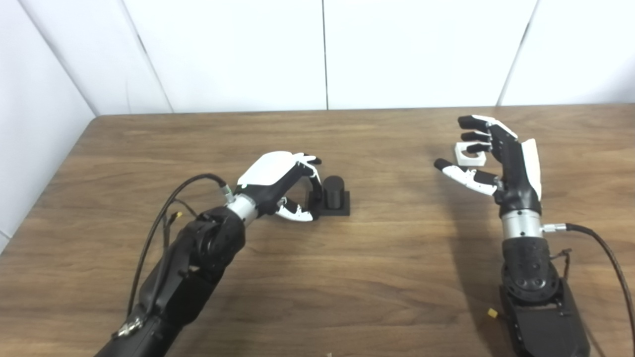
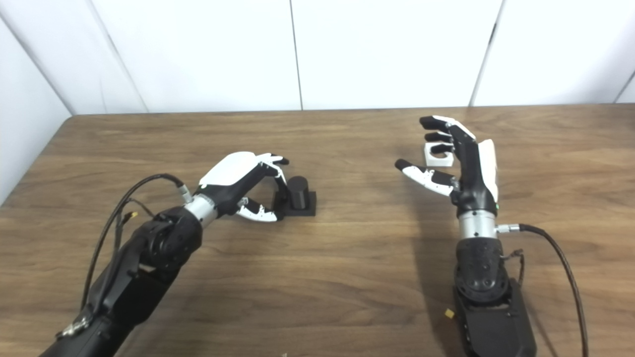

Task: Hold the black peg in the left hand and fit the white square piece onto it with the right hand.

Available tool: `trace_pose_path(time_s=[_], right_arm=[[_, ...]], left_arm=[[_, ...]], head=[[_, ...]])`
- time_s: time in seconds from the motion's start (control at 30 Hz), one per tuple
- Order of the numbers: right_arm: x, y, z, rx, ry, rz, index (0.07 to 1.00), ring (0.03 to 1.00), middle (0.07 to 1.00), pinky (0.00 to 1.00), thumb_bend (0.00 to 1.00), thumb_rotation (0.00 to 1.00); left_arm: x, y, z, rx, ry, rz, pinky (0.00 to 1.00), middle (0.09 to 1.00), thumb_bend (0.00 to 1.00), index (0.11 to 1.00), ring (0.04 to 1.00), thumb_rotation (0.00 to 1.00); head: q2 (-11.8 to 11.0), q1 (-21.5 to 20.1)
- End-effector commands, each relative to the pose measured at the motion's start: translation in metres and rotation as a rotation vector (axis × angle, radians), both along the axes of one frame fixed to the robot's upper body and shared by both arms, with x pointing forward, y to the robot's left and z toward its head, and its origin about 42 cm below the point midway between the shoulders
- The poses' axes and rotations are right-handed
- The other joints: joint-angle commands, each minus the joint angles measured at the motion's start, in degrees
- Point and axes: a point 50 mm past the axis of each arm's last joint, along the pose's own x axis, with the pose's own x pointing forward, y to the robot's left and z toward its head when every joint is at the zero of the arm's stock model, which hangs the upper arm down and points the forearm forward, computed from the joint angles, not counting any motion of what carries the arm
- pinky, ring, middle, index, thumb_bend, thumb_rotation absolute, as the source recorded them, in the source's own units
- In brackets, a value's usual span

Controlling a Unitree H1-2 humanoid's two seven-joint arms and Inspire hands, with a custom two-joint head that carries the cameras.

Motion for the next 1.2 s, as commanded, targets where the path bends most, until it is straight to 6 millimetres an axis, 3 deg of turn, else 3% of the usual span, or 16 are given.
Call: trace_pose_path(time_s=[0.0,0.37,0.6,0.87,0.97,1.17], right_arm=[[0.009,0.001,0.031,-0.018,-0.107,0.005,0.690,0.677,0.727,0.59,0.65,0.13],[0.012,-0.013,0.050,-0.053,-0.122,-0.017,0.699,0.706,0.732,0.63,0.67,0.14],[0.023,-0.036,0.076,-0.167,-0.128,-0.024,0.708,0.717,0.752,0.62,0.67,0.15],[0.050,-0.069,0.111,-0.384,-0.085,0.004,0.697,0.747,0.775,0.62,0.70,0.17],[0.059,-0.078,0.126,-0.449,-0.036,0.021,0.705,0.791,0.799,0.68,0.72,0.18],[0.080,-0.092,0.151,-0.587,0.027,0.065,0.729,0.807,0.812,0.71,0.74,0.21]], left_arm=[[-0.006,0.001,0.001,0.016,0.005,-0.013,0.93,0.921,0.52,0.495,0.957,0.08],[-0.021,0.005,-0.009,0.005,0.026,-0.016,0.93,0.924,0.52,0.496,0.961,0.08],[-0.020,0.009,-0.017,0.018,0.026,-0.008,0.94,0.928,0.52,0.496,0.969,0.08],[-0.018,0.013,-0.019,0.019,0.023,-0.004,0.94,0.925,0.52,0.496,0.970,0.08],[-0.016,0.014,-0.020,0.016,0.018,-0.005,0.92,0.928,0.52,0.496,0.968,0.08],[-0.015,0.017,-0.020,0.021,0.019,0.002,0.91,0.929,0.52,0.496,0.967,0.08]], head=[[0.01,-0.05],[-0.14,-6.02],[-0.50,-8.17],[-0.81,-9.07],[-0.99,-9.19],[-1.56,-9.06]])
